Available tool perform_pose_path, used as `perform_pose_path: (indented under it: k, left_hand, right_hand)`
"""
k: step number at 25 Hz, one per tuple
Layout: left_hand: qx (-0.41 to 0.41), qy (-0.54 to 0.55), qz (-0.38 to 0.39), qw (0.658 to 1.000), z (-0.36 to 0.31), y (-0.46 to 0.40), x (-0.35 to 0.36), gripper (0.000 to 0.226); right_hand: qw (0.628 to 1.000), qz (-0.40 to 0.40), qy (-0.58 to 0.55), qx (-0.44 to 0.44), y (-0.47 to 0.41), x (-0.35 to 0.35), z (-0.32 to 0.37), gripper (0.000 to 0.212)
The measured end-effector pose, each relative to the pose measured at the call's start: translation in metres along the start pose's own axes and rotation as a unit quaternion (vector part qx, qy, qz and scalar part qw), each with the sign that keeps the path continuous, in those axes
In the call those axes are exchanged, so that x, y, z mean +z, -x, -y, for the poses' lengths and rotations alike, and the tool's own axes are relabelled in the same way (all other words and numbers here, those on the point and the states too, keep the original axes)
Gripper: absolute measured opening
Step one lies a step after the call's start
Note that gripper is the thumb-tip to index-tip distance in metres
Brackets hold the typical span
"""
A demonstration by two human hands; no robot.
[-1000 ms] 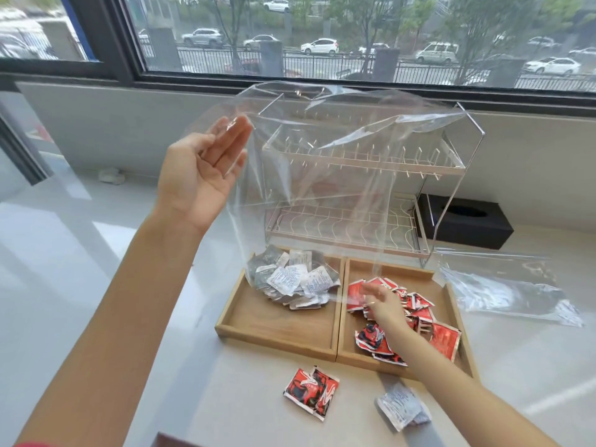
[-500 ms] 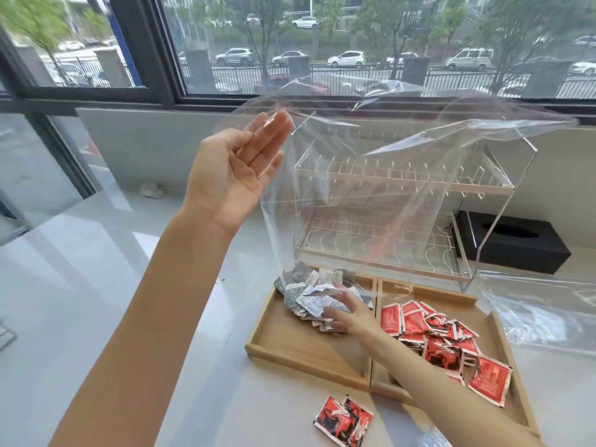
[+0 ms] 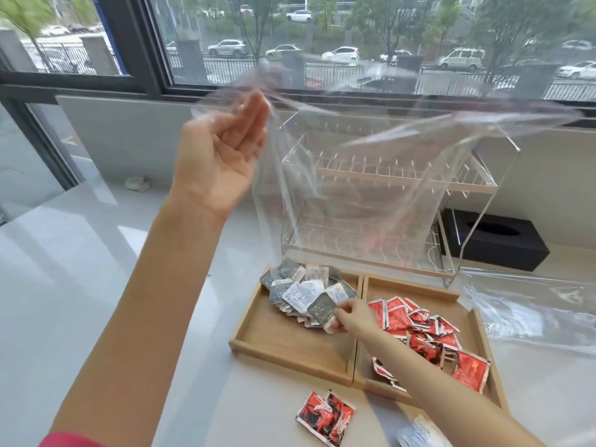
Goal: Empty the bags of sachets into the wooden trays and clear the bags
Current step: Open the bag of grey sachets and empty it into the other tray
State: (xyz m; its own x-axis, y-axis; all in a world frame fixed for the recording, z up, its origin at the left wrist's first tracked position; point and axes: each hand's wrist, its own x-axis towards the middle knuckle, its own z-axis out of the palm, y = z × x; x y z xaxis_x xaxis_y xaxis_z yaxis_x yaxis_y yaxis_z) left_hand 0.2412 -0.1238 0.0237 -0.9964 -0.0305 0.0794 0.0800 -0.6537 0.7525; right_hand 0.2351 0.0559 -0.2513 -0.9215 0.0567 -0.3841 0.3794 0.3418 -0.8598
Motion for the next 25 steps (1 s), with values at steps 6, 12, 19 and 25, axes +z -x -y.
perform_pose_path:
  k: [6,12,19,25]
  left_hand:
    - [-0.016,-0.033,0.031,0.999,0.013,0.004,0.006,0.028]
    - [-0.013,-0.073,0.068,0.995,0.025,0.01,-0.002,0.027]
    - [-0.006,-0.236,0.187,0.954,0.057,0.031,-0.036,0.038]
    - [-0.059,-0.371,0.263,0.888,0.072,0.051,-0.059,0.012]
  right_hand:
    - [0.996,0.042,0.074,-0.023,0.01,-0.013,-0.001,0.029]
    - [0.972,0.086,-0.214,0.051,0.035,-0.061,0.004,0.033]
    - [0.925,-0.002,-0.379,0.014,0.126,-0.143,0.041,0.037]
    - [0.947,0.102,-0.305,-0.015,0.136,-0.168,0.06,0.04]
